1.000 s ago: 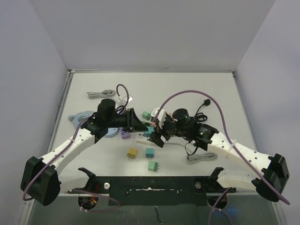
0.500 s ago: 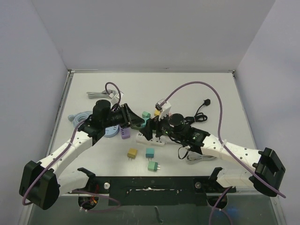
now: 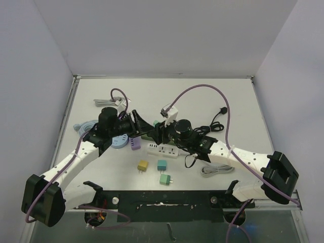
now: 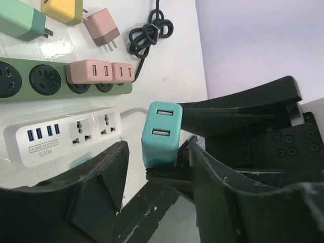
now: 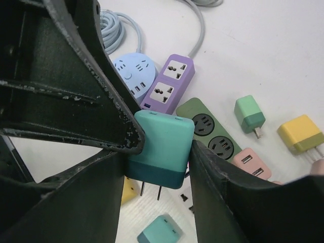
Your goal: Insert the plug
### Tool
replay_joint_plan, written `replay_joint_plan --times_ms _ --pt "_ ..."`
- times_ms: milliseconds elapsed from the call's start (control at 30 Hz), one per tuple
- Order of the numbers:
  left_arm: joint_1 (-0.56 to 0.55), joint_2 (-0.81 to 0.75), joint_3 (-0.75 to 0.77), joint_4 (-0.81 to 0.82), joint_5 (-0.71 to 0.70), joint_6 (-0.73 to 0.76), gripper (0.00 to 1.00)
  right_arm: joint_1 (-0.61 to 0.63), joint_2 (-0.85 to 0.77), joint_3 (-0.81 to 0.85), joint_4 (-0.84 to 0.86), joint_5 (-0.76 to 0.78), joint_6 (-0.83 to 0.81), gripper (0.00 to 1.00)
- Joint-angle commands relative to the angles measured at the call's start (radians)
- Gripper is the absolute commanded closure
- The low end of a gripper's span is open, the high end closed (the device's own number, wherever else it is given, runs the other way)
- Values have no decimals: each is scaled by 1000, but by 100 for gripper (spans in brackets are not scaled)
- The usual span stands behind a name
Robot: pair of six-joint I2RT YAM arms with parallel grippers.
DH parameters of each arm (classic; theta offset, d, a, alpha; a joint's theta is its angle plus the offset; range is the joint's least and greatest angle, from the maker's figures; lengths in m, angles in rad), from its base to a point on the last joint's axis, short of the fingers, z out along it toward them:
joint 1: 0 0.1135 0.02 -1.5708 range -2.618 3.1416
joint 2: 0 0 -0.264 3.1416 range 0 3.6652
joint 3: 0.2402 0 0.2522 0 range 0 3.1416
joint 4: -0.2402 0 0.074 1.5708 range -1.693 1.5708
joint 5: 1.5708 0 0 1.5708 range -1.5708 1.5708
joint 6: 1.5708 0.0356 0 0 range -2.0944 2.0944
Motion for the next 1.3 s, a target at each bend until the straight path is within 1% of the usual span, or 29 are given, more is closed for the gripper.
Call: replay_joint_plan --times_ms 0,33,100,200,333,400,533,567,633,667,700,733,800,833,867,933,967,1033,1067,1133,1267 --pt "23 -7 71 -59 96 115 46 2 -28 -20 123 -109 -272 67" --pt "24 8 83 -84 122 147 44 2 -38 -33 126 -154 -351 67" --pt "25 32 100 -115 190 198 44 -1 -56 -57 135 -227 -448 68" --pt "26 61 108 -130 323 227 47 -8 -79 -64 125 -320 -538 67" --pt "25 68 95 -100 412 215 60 -14 -79 -53 103 -392 -580 67" --pt "25 69 93 -107 439 218 62 -15 -68 -43 87 -398 -588 67" --pt "25 69 88 -109 453 220 62 -16 -55 -36 79 -421 -601 67" --pt "25 72 89 -106 451 217 64 -16 -52 -36 80 -430 -602 67" --pt "25 83 91 -94 453 215 70 -16 -46 -32 77 -439 -605 66" --pt "25 87 93 -87 453 215 73 -16 -44 -28 72 -439 -602 64" --pt "25 90 94 -77 452 215 75 -17 -42 -25 68 -432 -592 61" --pt "25 92 98 -67 454 222 78 -16 -39 -19 58 -416 -579 53" --pt "25 94 114 -66 450 277 83 -15 -38 -10 33 -364 -547 34" --pt "27 94 127 -66 444 314 86 -17 -40 -5 13 -328 -528 26" --pt "28 94 144 -73 434 364 87 -19 -44 -1 -8 -290 -508 22" --pt "29 89 183 -87 408 488 88 -31 -64 -4 -56 -224 -457 18" --pt "31 86 198 -112 370 556 88 -39 -81 -13 -76 -195 -425 17" --pt "31 77 205 -115 336 713 88 -49 -129 -43 -107 -129 -351 16" --pt "30 70 204 -123 312 848 88 -54 -170 -64 -115 -104 -313 16" --pt "28 62 206 -147 235 1024 88 -68 -237 -110 -127 -73 -238 16" --pt "29 92 240 -216 184 1318 87 -114 -368 -189 -162 -51 -123 16"
